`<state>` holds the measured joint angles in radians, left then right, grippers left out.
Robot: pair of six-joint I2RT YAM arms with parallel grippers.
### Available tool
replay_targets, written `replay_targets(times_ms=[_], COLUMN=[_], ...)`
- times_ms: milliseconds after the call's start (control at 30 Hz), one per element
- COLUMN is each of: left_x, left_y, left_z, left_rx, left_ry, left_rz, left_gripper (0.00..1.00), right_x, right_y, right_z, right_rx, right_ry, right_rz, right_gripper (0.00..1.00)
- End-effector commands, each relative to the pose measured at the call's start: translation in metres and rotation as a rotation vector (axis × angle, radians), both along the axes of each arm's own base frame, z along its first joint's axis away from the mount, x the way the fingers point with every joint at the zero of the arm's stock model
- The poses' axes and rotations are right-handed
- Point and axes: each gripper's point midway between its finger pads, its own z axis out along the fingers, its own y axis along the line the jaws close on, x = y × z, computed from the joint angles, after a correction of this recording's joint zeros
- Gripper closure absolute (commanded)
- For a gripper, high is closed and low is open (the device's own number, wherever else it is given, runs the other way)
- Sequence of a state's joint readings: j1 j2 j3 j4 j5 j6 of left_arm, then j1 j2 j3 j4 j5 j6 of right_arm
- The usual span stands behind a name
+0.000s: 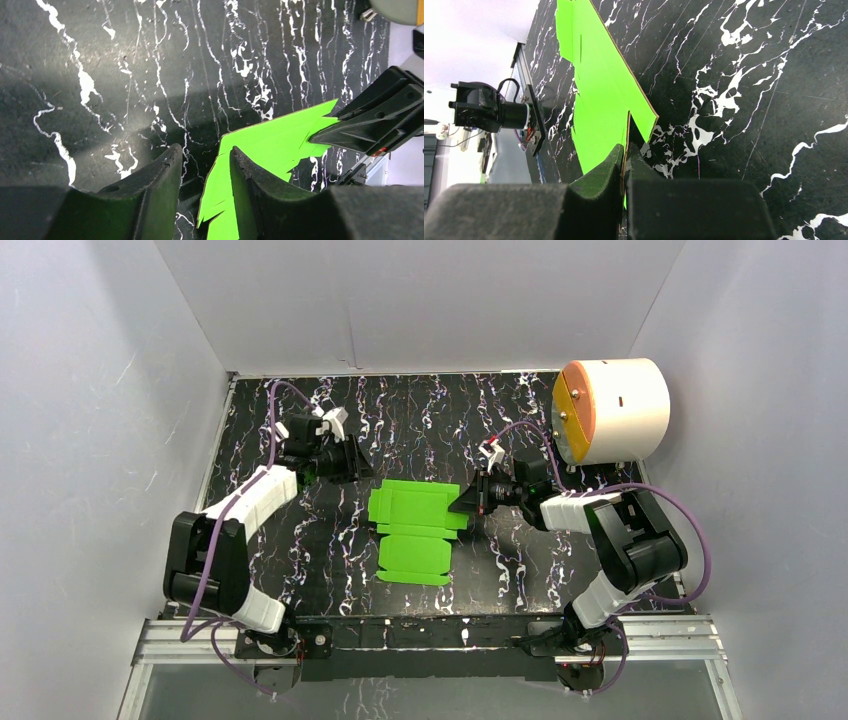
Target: Fold the paper box
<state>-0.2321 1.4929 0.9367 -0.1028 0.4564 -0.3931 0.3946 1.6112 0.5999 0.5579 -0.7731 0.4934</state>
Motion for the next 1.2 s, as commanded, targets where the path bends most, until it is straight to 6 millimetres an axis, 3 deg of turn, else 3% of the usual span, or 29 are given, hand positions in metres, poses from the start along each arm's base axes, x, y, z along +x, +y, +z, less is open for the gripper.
replay_targets(times_ms=[0,233,500,800,1167], left_x=[0.010,0.009,-0.001,-0.010,-0.021], left_y=[-0.015,-0.032,-0.038,-0.042,-0.043], left_z=[0.025,0.023,0.007,0.003,0.006], left_rx=[-0.069,-0.157,-0.184,-0.218,-0.238], left_ry=[-0.045,0.016,0.073,0.109,0.113], left_rz=[-0.060,-0.130,-0.179,-0.213,-0.244], left_gripper=[0.61,0.57,0.55,0.65,0.66], right_x=[0.005,0.004,0.004,0.006,0.009], right_y=[0.006,0.007,0.007,0.008,0.007], right_z=[0.022,0.025,0.027,0.026,0.022], right_rx=[0.044,0.049,0.053,0.055,0.048], right_ry=[-0.123,-0.135,-0.144,-0.143,-0.133], right_rz=[0.053,0.061,0.069,0.065,0.047], right_gripper=[0.92,0.92,0.92,0.92,0.92])
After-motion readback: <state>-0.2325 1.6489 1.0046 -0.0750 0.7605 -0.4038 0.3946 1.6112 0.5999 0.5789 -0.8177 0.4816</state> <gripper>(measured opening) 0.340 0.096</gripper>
